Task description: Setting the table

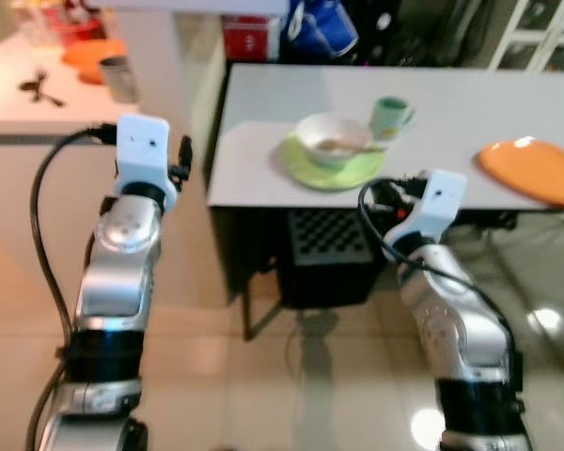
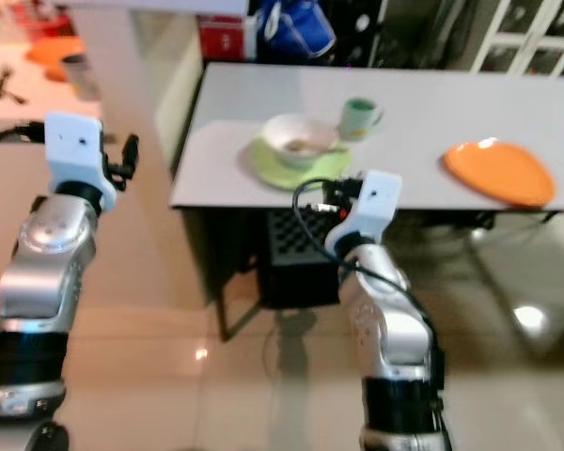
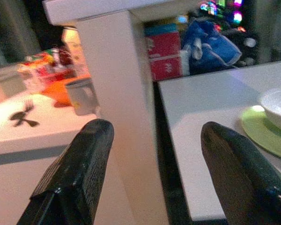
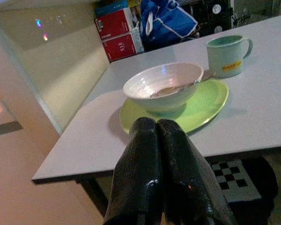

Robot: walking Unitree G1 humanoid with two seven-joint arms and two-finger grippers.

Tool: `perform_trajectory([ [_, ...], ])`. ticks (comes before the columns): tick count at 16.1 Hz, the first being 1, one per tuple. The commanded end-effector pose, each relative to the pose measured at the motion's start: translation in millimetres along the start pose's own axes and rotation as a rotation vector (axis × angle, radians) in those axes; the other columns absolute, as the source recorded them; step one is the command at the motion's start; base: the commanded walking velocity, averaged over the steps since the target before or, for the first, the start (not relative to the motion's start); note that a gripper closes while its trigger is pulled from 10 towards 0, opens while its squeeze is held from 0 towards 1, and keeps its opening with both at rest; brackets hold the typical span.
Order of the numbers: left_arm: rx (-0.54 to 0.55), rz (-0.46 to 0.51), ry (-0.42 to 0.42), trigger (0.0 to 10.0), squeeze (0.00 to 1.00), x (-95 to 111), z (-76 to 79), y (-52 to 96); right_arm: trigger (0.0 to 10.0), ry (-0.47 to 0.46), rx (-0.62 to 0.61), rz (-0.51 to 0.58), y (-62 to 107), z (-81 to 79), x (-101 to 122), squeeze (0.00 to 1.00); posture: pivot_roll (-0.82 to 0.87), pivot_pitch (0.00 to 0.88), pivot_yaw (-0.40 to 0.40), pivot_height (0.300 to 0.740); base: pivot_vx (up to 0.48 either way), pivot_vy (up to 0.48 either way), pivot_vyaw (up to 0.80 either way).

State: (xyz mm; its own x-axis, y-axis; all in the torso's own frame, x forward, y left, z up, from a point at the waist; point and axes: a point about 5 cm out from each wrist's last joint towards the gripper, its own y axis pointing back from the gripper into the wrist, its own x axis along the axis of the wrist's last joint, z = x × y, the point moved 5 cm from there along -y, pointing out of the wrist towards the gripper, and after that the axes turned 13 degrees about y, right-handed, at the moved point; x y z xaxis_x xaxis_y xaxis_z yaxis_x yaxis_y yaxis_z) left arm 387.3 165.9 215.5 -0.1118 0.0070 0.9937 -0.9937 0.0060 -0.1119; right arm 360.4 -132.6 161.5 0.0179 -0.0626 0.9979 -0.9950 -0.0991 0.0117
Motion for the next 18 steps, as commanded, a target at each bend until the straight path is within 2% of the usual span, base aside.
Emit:
perform_trajectory([
  [1,0.009,0.022,-0.017,10.0,0.00,7.4,-3.8,-0.9,10.0,-0.009,0.012,0.021,-1.3,-3.9,7.9,0.00,0.05,0.000,-0.018,0.740,0.000,0.458,0.00],
  [8,0.009,0.030,-0.035,10.0,0.00,9.0,-4.2,-2.4,10.0,-0.003,0.027,0.027,-3.2,-5.6,9.8,0.00,0.05,0.000,-0.024,0.740,0.000,0.470,-0.45],
  [18,0.004,0.042,-0.047,10.0,0.00,9.9,-2.3,-2.5,10.0,0.018,0.027,0.035,-5.5,-4.5,12.8,0.00,0.06,0.000,-0.039,0.740,0.000,0.478,0.00],
])
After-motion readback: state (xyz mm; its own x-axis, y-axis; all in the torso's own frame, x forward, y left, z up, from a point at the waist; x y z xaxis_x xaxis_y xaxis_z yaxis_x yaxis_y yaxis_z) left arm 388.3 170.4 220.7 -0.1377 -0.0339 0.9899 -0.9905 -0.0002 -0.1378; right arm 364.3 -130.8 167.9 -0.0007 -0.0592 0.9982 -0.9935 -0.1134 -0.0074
